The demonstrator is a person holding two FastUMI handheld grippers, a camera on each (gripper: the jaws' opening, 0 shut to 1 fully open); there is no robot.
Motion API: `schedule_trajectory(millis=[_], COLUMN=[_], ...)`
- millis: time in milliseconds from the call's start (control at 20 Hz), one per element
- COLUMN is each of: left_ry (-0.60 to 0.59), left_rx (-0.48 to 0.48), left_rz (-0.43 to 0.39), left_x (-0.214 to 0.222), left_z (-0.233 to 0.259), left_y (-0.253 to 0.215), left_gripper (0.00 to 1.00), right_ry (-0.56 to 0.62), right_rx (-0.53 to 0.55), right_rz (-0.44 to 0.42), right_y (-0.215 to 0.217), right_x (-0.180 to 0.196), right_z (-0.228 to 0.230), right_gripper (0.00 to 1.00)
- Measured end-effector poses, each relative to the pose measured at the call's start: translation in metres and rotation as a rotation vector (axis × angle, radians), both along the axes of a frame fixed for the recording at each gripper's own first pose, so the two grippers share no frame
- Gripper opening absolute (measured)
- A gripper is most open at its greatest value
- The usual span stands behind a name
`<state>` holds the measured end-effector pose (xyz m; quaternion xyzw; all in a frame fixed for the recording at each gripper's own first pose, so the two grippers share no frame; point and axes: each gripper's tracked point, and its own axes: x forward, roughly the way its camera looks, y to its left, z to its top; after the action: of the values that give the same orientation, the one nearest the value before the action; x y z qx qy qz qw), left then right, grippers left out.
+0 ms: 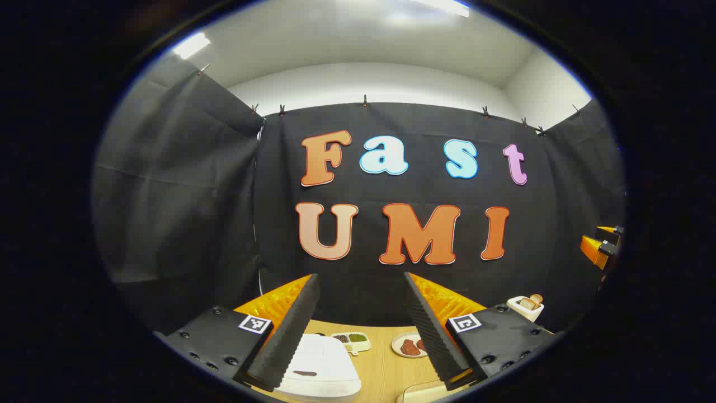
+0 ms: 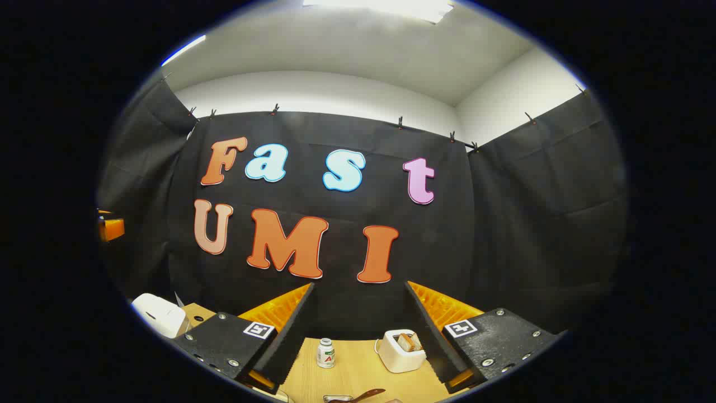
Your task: Close the left gripper, press the button to open the rice cooker; take a wooden spoon from the chopstick holder with the right hand, scoop a spoonful of rice and pour it into the rice cooker, then put the wooden spoon back into the chopstick holder.
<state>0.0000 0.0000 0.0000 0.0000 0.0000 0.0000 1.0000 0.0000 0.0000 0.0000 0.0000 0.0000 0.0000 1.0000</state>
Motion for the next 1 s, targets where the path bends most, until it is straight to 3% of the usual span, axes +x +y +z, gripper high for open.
schedule_trajectory(millis=[550,1000], left_ry=[-0.015,-0.002], left_rx=[0.014,0.011], left_rz=[-0.02,0.005], left_x=[0.001,0.01], left_z=[0.012,0.004], left_y=[-0.017,-0.006], left_gripper=[1.0,0.98], right_ry=[-0.025,0.001], right_rx=[-0.003,-0.01], right_rz=[0.007,-0.004], right_y=[-0.008,-0.014], right_x=[-0.002,0.002], right_z=[0.017,0.003], right_gripper=[0.95,0.95])
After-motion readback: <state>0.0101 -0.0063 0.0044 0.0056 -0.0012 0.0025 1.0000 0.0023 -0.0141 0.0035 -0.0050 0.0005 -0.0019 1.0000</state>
